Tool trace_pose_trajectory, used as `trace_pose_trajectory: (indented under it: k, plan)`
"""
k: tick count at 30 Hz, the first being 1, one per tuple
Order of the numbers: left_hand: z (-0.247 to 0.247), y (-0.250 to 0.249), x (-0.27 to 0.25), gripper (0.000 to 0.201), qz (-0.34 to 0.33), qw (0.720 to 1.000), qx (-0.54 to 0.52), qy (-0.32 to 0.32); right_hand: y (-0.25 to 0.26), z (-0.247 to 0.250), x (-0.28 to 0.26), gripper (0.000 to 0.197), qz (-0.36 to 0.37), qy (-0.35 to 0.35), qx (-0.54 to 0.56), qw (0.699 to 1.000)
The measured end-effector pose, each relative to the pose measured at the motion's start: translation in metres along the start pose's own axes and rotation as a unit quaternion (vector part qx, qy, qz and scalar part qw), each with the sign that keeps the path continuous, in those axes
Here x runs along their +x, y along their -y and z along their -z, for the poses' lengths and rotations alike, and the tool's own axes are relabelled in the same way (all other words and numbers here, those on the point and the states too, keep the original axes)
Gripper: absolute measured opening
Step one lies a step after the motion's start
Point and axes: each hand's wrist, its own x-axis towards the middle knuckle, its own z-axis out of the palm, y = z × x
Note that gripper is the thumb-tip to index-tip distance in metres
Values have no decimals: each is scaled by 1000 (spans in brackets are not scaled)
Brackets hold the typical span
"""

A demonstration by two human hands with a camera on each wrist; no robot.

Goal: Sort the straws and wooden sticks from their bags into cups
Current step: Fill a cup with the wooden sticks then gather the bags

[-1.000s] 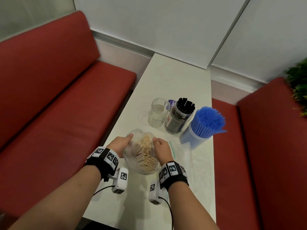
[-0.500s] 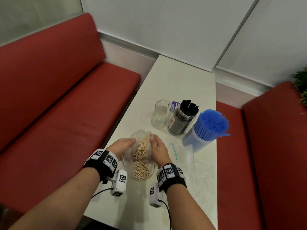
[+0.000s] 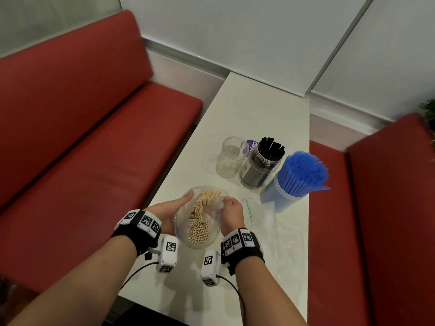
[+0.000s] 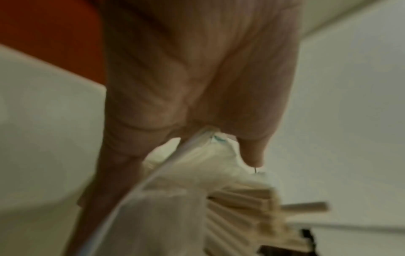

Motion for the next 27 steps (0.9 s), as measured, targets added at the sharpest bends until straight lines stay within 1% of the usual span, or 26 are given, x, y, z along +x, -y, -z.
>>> trace_pose_trajectory:
  k: [1, 2, 3, 5, 6, 7, 8, 10, 11, 12, 14, 15, 16, 17, 18, 19, 20, 22, 23, 24, 25, 26, 27]
  plan:
    - [-2, -1, -3, 73, -10, 999, -29, 24, 1, 0, -1, 17, 1, 4, -7, 1000]
    - [-4, -2, -5, 65, -24, 999, -46, 14, 1, 1, -3, 27, 0, 12, -18, 1000]
    - [-7, -5, -7, 58, -38, 997, -61, -15, 1, 3, -5, 41, 4, 27, -36, 999]
    - [-10, -10, -9, 44, -68, 988, -100, -99, 0, 5, -6, 72, 31, 74, -105, 991]
    - [-10, -11, -8, 38, -86, 980, -114, -139, -1, 5, -7, 79, 51, 94, -157, 982]
    - [-9, -12, -6, 34, -104, 972, -127, -169, -1, 5, -9, 78, 69, 112, -201, 971]
    - [-9, -11, -5, 33, -118, 965, -138, -190, -2, 4, -11, 78, 81, 130, -220, 963]
    - [-9, -8, -1, 30, -136, 954, -151, -222, -5, 2, -14, 86, 91, 161, -223, 957]
    - [-10, -6, 1, 28, -139, 949, -160, -232, -7, 2, -14, 87, 97, 173, -233, 952]
    - [-9, -4, 3, 26, -139, 945, -175, -239, -11, 2, -14, 91, 105, 184, -245, 946]
    - [-9, -2, 3, 22, -137, 938, -204, -246, -17, 8, -13, 114, 103, 215, -261, 936]
    - [-8, -1, 3, 22, -134, 935, -212, -251, -18, 10, -13, 125, 91, 230, -265, 932]
    - [-7, -1, 3, 24, -130, 933, -216, -256, -21, 12, -12, 131, 77, 244, -269, 929]
    - [-5, 0, 4, 27, -123, 934, -221, -254, -22, 13, -13, 133, 61, 254, -277, 925]
    - [-5, 0, 4, 32, -115, 937, -226, -239, -24, 13, -12, 134, 53, 258, -284, 922]
    - [-5, 1, 4, 37, -104, 946, -223, -212, -24, 12, -12, 136, 51, 255, -283, 923]
    - [-4, 2, 3, 43, -84, 960, -194, -184, -25, 11, -12, 140, 56, 248, -271, 929]
    - [-3, 3, -3, 52, -20, 986, -56, -153, -26, 7, -11, 147, 74, 215, -242, 943]
    - [-3, 4, -7, 53, 3, 992, 0, -127, -27, 6, -12, 147, 91, 195, -238, 947]
    - [-3, 6, -9, 52, 7, 997, 12, -81, -26, 6, -13, 147, 108, 178, -247, 946]
    - [-4, 8, -9, 49, 0, 999, -8, -38, -26, 5, -13, 147, 122, 162, -273, 941]
    - [-5, 10, -9, 47, -15, 999, -38, -17, -24, 4, -15, 145, 136, 147, -311, 929]
    - [-6, 12, -9, 46, -33, 997, -64, -21, -22, 3, -17, 143, 149, 134, -354, 914]
